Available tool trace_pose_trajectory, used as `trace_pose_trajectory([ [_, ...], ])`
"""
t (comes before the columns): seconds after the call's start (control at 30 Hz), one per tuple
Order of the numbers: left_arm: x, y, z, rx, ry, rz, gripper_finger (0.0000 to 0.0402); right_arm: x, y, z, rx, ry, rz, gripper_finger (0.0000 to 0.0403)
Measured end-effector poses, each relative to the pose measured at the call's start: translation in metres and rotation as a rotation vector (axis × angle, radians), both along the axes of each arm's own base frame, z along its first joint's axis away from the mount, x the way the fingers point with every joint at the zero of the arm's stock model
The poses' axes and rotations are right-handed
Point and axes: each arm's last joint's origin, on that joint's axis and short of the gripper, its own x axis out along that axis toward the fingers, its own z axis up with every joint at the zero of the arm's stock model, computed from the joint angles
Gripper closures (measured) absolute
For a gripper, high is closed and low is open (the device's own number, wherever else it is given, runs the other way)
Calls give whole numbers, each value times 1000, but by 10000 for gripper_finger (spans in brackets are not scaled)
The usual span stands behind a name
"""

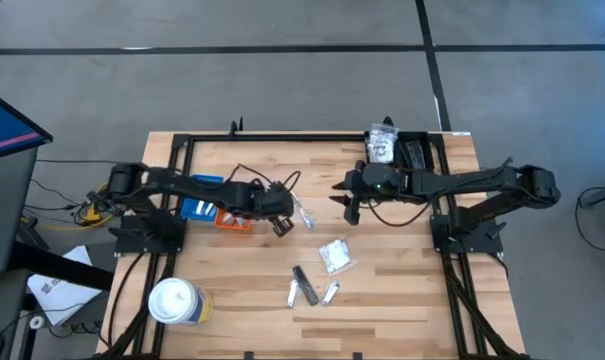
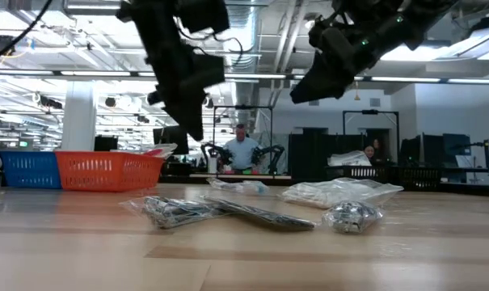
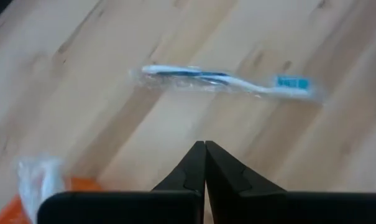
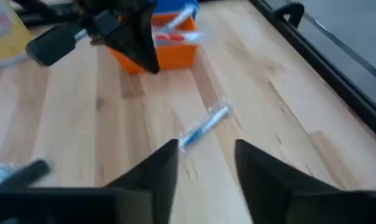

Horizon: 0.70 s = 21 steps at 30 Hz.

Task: Pick & Place Travel size toiletries
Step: Put the dark blue toothbrush into the orange bin

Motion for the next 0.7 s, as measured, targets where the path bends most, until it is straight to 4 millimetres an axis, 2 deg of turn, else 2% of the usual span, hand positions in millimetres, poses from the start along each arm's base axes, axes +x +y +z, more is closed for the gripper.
trace_pose_trajectory([
  [0.07,-11,-3,5,-10,-29,7,401,3,1,0,15,-27,-4,224],
  [0.17,-26,-4,15,-27,-88,41,401,14,6,-11,56,-33,-9,186],
  [0.27,-43,-4,22,-44,-170,78,401,36,4,-25,102,1,-33,165],
  [0.4,-58,-7,26,-71,-298,90,401,59,-2,-52,122,121,-121,165],
  [0.53,-68,-11,31,-87,-402,68,401,82,-7,-54,134,150,-135,181],
  [0.6,-73,-12,33,-85,-412,61,401,86,-6,-62,144,238,-140,189],
  [0.67,-75,-14,35,-87,-432,53,401,103,-7,-65,148,242,-137,193],
  [0.7,-76,-14,35,-86,-432,52,401,103,-7,-70,153,303,-142,194],
])
